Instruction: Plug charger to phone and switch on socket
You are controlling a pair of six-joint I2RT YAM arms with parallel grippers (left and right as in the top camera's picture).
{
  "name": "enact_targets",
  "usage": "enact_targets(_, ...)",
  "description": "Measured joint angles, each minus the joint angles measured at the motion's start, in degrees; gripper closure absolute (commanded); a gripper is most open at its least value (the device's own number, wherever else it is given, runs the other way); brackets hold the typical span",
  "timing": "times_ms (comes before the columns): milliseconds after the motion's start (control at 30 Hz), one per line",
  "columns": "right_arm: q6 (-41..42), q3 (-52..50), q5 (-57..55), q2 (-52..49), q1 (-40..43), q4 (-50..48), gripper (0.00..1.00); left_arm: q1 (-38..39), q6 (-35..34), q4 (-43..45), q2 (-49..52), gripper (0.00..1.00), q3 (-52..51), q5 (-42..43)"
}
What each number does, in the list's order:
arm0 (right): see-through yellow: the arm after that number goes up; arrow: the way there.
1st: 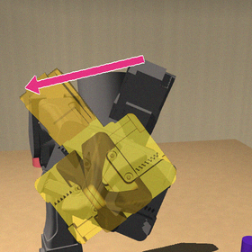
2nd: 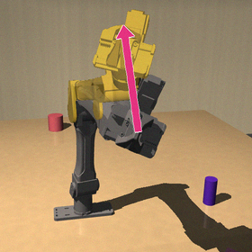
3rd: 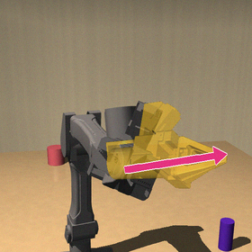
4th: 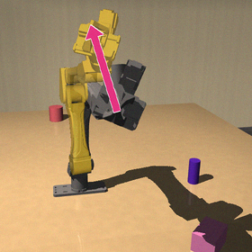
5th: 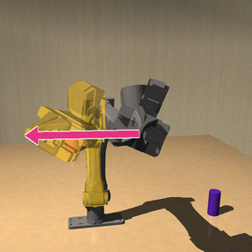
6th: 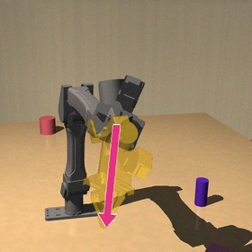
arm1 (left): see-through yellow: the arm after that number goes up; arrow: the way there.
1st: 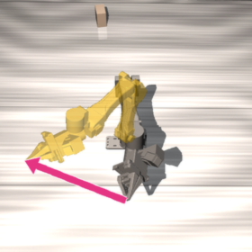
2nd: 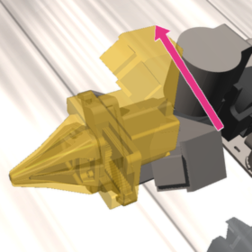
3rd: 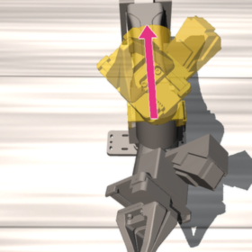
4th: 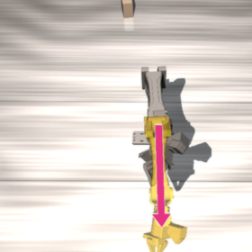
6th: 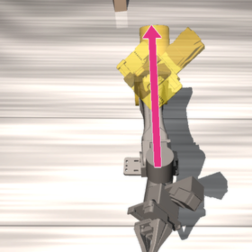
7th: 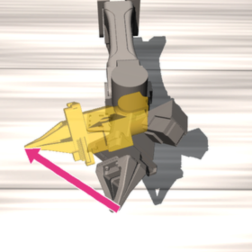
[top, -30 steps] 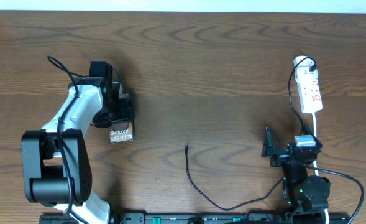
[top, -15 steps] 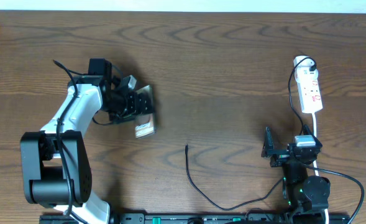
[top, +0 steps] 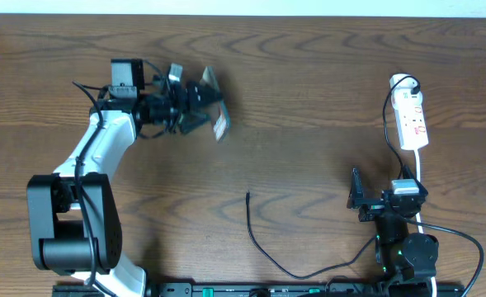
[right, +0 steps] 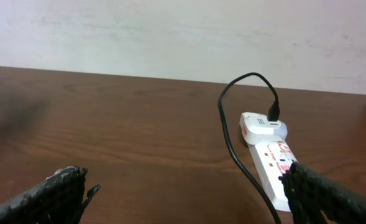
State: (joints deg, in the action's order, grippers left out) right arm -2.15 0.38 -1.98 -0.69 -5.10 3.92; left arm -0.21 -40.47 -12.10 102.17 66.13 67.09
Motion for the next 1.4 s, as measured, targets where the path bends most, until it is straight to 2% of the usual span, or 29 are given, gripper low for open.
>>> enact_targets(333, 0.02, 0.0, 0.0, 0.0, 0.0, 0.0, 0.01, 0.0, -37.16, 25.22, -0.17, 0.93, 0.09, 8.11)
enact_targets(433, 0.02, 0.0, 0.0, 0.0, 0.0, 0.0, 0.01, 0.0, -47.76, 29.2, -0.17, 0.93, 0.11, 10.62)
enact_targets(633, 0.02, 0.0, 0.0, 0.0, 0.0, 0.0, 0.01, 0.0, -61.44, 30.34, -0.17, 0.92, 0.11, 14.53)
enact_targets(933, 0.02, 0.0, 0.0, 0.0, 0.0, 0.0, 0.01, -0.02, -71.78, 30.34, -0.17, 0.93, 0.11, 16.87)
enact_targets(1400, 0.02, 0.0, 0.0, 0.0, 0.0, 0.0, 0.01, -0.02, -73.77, 30.34, -0.17, 0.93, 0.11, 17.05)
